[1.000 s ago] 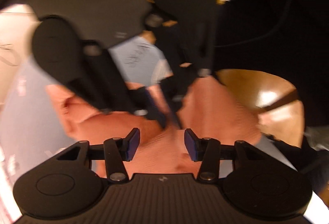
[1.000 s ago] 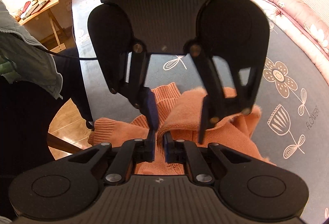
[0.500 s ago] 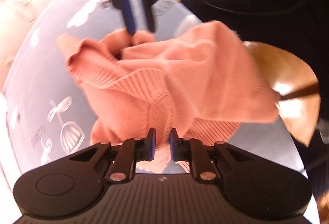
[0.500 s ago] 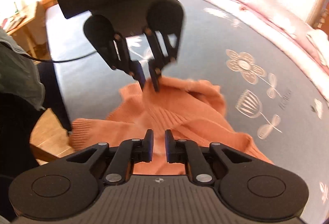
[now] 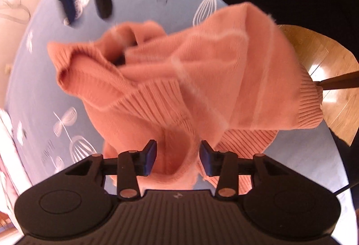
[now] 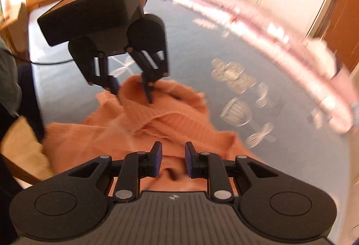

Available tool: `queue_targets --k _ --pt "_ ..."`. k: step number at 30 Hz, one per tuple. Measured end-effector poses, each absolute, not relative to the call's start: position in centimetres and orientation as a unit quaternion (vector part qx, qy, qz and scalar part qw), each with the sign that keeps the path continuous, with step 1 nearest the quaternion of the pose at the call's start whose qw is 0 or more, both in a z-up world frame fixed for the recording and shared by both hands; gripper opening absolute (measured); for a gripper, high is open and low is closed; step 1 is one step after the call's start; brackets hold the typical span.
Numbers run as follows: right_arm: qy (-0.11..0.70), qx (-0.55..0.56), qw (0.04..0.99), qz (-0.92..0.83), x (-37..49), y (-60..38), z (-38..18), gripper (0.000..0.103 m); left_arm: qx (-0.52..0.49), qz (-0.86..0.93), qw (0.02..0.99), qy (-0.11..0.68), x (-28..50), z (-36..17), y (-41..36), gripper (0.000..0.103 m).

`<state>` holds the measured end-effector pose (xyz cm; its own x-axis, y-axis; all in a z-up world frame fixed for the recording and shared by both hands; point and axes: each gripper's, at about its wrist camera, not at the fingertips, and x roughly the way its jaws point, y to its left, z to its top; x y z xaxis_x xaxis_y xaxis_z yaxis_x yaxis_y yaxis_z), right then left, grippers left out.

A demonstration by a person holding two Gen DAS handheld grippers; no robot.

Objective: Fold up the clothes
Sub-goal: 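Lift the sweater with both grippers, holding it up between them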

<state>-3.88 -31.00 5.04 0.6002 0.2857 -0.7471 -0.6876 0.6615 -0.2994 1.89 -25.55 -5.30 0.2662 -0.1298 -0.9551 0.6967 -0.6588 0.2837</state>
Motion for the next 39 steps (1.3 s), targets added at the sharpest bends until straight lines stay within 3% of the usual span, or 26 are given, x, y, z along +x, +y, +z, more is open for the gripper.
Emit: queue_targets --k 1,2,9,12,13,17,18,20,21,30,39 --pt "0.336 -0.308 0.844 0.281 -3.7 -31.5 4.7 0.072 0.703 -0.572 0.366 0.210 2.1 -5.4 -25.5 0.042" --pt "0.342 -0.317 0.841 0.273 -3.3 -32.0 4.4 0.075 0.697 -0.572 0.371 0.221 2.2 -5.5 -25.4 0.042" --pt "0.385 -0.405 0.790 0.253 3.3 -34.8 2.4 0.073 0.606 -0.587 0.434 0.317 5.1 -4.6 -25.8 0.043" --pt "0.410 -0.431 0.754 0.280 6.4 -35.8 0.8 0.073 0.587 -0.587 0.446 0.334 6.0 -4.3 -25.6 0.030" --pt "0.419 -0.437 0.741 0.290 7.0 -36.0 0.2 0.073 0.586 -0.583 0.450 0.338 6.2 -4.2 -25.5 0.021" --pt "0.445 -0.456 0.699 0.324 8.4 -35.7 -2.6 0.073 0.557 -0.576 0.473 0.368 7.7 -3.8 -24.9 0.009" --pt "0.446 -0.454 0.700 0.323 8.6 -35.4 -3.0 0.072 0.551 -0.571 0.479 0.376 8.1 -3.8 -24.7 0.008" --pt "0.454 -0.437 0.712 0.310 9.1 -34.8 -3.5 0.034 0.538 -0.561 0.493 0.390 8.8 -3.8 -24.4 0.004" --pt "0.461 -0.422 0.723 0.295 9.4 -34.7 -3.5 0.026 0.530 -0.557 0.501 0.397 9.1 -3.9 -24.3 0.004" --pt "0.424 -0.353 0.790 0.268 6.2 -34.6 2.3 0.019 0.462 -0.521 0.579 0.425 11.9 -1.0 -20.3 0.003" --pt "0.363 -0.371 0.811 0.269 3.6 -31.9 9.7 0.013 0.482 -0.458 0.634 0.396 10.6 6.2 -16.1 0.003"
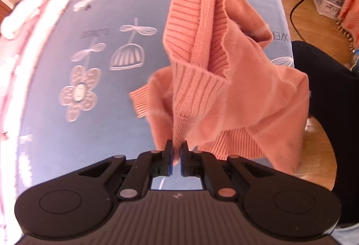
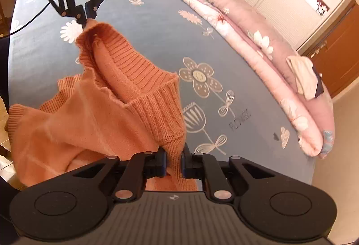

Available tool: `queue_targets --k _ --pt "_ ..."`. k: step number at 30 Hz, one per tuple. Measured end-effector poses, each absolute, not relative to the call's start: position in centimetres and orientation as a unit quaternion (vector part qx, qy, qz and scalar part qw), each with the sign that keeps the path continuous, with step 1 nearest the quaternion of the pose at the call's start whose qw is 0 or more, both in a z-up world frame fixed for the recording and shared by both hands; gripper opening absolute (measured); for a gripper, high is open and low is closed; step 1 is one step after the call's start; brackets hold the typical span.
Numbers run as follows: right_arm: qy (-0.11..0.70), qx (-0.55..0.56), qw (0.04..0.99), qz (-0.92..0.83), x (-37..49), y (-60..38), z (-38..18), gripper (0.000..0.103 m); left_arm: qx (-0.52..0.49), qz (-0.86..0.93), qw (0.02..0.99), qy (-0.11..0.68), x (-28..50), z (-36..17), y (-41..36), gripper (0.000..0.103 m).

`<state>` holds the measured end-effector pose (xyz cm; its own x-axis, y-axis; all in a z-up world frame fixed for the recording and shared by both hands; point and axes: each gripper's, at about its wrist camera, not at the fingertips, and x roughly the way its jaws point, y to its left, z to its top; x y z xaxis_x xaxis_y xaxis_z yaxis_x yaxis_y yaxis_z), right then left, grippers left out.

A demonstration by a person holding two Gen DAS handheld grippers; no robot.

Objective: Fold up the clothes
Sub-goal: 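Lift the sweater with both grippers, holding it up between them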

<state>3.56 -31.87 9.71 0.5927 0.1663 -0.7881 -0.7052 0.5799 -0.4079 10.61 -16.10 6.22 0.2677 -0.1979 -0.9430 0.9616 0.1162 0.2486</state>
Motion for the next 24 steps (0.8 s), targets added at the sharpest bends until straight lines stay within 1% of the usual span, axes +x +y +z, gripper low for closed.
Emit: queue_targets --k 1,3,6,8,12,15,16,17,18,19,20,21,23,24 --pt "0.357 -0.376 0.811 0.271 3.1 -31.3 10.3 0.013 0.491 -0.448 0.635 0.394 10.0 7.1 -15.5 0.000" --pt "0.347 -0.385 0.808 0.280 2.2 -30.2 11.2 0.013 0.505 -0.427 0.642 0.386 8.9 8.8 -14.0 0.000" --pt "0.336 -0.400 0.803 0.288 1.0 -28.5 12.1 0.013 0.495 -0.420 0.658 0.381 7.5 11.1 -11.9 0.000" --pt "0.332 -0.404 0.803 0.286 0.5 -27.9 12.0 0.013 0.486 -0.434 0.656 0.381 6.5 11.6 -11.1 0.007" --pt "0.339 -0.402 0.799 0.291 -0.7 -27.0 11.8 0.013 0.482 -0.472 0.634 0.378 5.9 9.6 -11.4 0.010" --pt "0.350 -0.395 0.794 0.301 -1.9 -26.8 12.1 0.013 0.472 -0.489 0.633 0.371 7.5 7.2 -12.7 0.010" --pt "0.353 -0.394 0.793 0.302 -2.3 -26.7 12.2 0.013 0.462 -0.498 0.634 0.369 8.2 6.8 -13.2 0.014" --pt "0.359 -0.389 0.792 0.305 -2.7 -26.7 12.3 0.013 0.457 -0.508 0.636 0.358 8.9 6.4 -13.7 0.025" --pt "0.364 -0.384 0.791 0.306 -2.9 -26.9 12.3 0.013 0.452 -0.519 0.638 0.347 9.4 6.1 -14.1 0.031" --pt "0.368 -0.379 0.791 0.307 -2.9 -27.1 12.2 0.013 0.451 -0.530 0.641 0.325 9.8 6.1 -14.5 0.042" --pt "0.373 -0.376 0.790 0.308 -3.0 -27.3 12.1 0.013 0.454 -0.540 0.641 0.304 10.3 6.1 -14.9 0.051" --pt "0.377 -0.372 0.790 0.308 -3.0 -27.5 11.9 0.013 0.458 -0.549 0.637 0.288 10.6 6.2 -15.3 0.053" --pt "0.386 -0.360 0.789 0.314 -2.6 -28.0 11.6 0.013 0.468 -0.568 0.617 0.277 11.7 6.1 -16.1 0.066" --pt "0.391 -0.353 0.789 0.317 -2.3 -28.3 11.4 0.013 0.473 -0.583 0.600 0.277 12.3 5.8 -16.6 0.068"
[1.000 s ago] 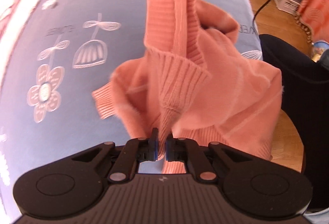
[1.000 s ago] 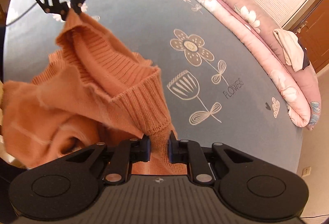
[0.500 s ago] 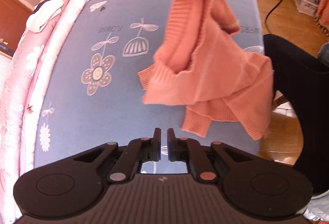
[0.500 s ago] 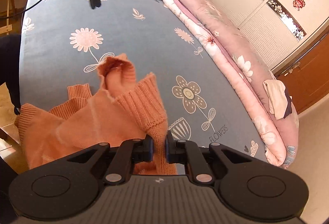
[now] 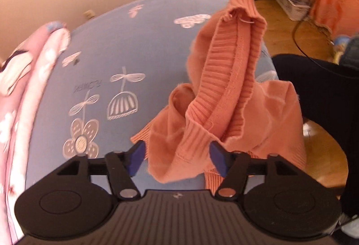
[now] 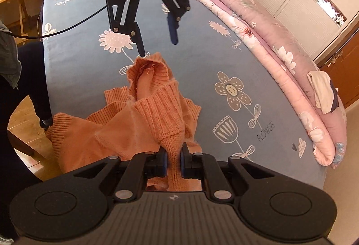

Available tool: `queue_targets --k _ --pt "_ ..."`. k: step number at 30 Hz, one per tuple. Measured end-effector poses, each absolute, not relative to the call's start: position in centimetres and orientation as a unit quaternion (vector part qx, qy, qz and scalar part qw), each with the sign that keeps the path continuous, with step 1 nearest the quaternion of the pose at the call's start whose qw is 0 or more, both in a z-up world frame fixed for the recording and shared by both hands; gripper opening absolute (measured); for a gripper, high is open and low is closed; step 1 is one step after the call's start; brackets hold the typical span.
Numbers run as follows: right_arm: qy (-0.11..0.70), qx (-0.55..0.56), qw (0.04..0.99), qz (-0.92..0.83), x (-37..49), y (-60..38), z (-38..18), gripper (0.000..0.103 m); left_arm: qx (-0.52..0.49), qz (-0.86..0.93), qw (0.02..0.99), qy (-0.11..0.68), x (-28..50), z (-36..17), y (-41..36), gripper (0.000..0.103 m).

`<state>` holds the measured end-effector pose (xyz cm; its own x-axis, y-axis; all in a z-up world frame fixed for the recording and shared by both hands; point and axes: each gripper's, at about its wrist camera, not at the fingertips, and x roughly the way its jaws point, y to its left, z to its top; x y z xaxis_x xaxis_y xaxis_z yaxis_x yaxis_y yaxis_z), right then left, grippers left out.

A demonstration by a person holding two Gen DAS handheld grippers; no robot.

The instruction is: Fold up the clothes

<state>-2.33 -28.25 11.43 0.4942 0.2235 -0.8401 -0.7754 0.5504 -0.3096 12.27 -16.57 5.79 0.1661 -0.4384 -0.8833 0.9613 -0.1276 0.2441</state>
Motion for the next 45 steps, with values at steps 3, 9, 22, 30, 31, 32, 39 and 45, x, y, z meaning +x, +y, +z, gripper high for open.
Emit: queue_targets --k 3,9,22,30,31,32,39,45 --pt "0.405 -0.332 0.789 0.321 -1.2 -28.9 11.0 0.013 0.485 -0.622 0.542 0.289 13.7 4.3 -17.5 0.070" --pt "0.457 -0.287 0.783 0.308 2.4 -29.9 11.3 0.013 0.474 -0.681 0.449 0.333 16.9 0.0 -17.9 0.070" --pt "0.550 -0.175 0.777 0.250 6.1 -29.9 12.0 0.013 0.441 -0.628 0.460 0.447 18.9 -2.3 -17.0 0.002" --pt "0.585 -0.121 0.762 0.252 5.3 -29.7 17.5 0.012 0.393 -0.631 0.461 0.485 18.2 7.8 -13.4 0.002" --pt "0.584 -0.122 0.760 0.257 5.1 -29.5 18.6 0.012 0.393 -0.633 0.458 0.485 17.9 9.4 -13.0 0.002" --pt "0.582 -0.122 0.759 0.265 5.0 -29.2 19.8 0.012 0.392 -0.636 0.455 0.485 17.5 11.2 -12.5 0.002" --pt "0.568 -0.123 0.747 0.322 4.6 -27.7 26.1 0.012 0.389 -0.631 0.475 0.474 15.0 21.4 -7.7 0.002" --pt "0.548 -0.128 0.744 0.359 4.9 -26.0 30.5 0.012 0.371 -0.618 0.500 0.480 12.9 27.3 -3.3 0.002"
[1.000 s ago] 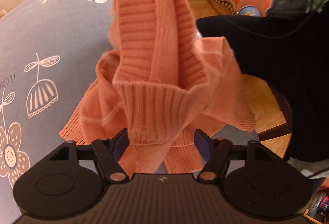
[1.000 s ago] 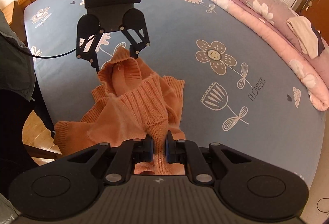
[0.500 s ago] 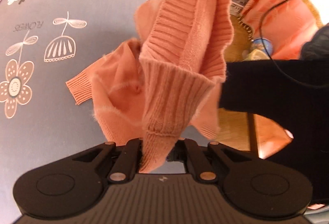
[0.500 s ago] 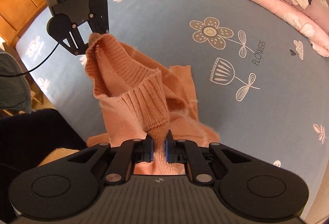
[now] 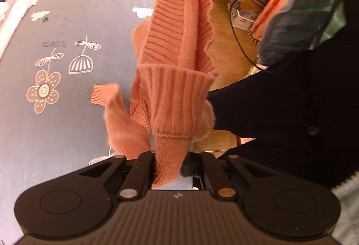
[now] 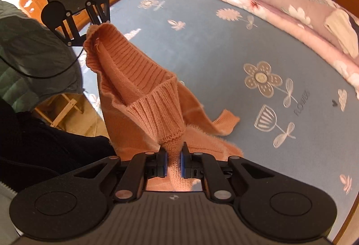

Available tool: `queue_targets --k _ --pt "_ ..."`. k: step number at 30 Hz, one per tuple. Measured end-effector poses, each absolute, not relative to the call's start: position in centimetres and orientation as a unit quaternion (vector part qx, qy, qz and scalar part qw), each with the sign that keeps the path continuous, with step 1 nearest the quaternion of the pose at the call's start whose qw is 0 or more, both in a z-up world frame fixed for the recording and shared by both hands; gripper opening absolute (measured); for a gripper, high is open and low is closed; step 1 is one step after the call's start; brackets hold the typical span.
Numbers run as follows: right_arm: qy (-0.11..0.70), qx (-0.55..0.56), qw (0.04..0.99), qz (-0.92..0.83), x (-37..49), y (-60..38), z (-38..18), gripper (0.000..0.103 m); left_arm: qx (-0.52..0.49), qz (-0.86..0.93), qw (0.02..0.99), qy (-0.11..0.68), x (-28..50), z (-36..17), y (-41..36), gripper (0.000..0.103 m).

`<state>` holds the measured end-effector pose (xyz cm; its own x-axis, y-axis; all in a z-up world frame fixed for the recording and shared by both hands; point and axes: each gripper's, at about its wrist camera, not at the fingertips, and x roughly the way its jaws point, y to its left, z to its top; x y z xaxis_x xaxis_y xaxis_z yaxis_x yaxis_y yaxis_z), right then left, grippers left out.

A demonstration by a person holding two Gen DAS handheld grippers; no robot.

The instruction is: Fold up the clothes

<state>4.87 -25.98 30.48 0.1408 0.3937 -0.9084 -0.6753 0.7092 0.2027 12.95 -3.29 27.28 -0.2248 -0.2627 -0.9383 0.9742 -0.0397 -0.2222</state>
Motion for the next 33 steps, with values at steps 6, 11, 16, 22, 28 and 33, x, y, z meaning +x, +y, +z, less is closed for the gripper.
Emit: queue_targets --k 6,11,16,22,28,33 --pt "0.561 -0.152 0.699 0.417 5.1 -23.9 33.0 0.010 0.366 -0.608 0.497 0.499 10.4 30.8 -1.3 0.002" --pt "0.558 -0.202 0.687 0.419 7.2 -22.7 33.3 0.001 0.373 -0.591 0.509 0.503 10.6 30.4 -1.1 0.002" --pt "0.561 -0.228 0.685 0.404 9.3 -21.3 28.4 0.007 0.357 -0.549 0.535 0.534 14.5 24.6 -2.3 0.002" --pt "0.560 -0.228 0.707 0.367 8.3 -19.1 17.8 0.040 0.346 -0.521 0.550 0.554 18.1 19.8 -3.1 0.002" --pt "0.556 -0.260 0.691 0.382 4.2 -14.6 6.5 0.040 0.335 -0.527 0.542 0.562 20.0 18.9 -2.9 0.003" --pt "0.483 -0.368 0.702 0.373 1.9 -10.7 -0.7 0.058 0.334 -0.533 0.538 0.561 20.4 18.7 -2.9 0.003"
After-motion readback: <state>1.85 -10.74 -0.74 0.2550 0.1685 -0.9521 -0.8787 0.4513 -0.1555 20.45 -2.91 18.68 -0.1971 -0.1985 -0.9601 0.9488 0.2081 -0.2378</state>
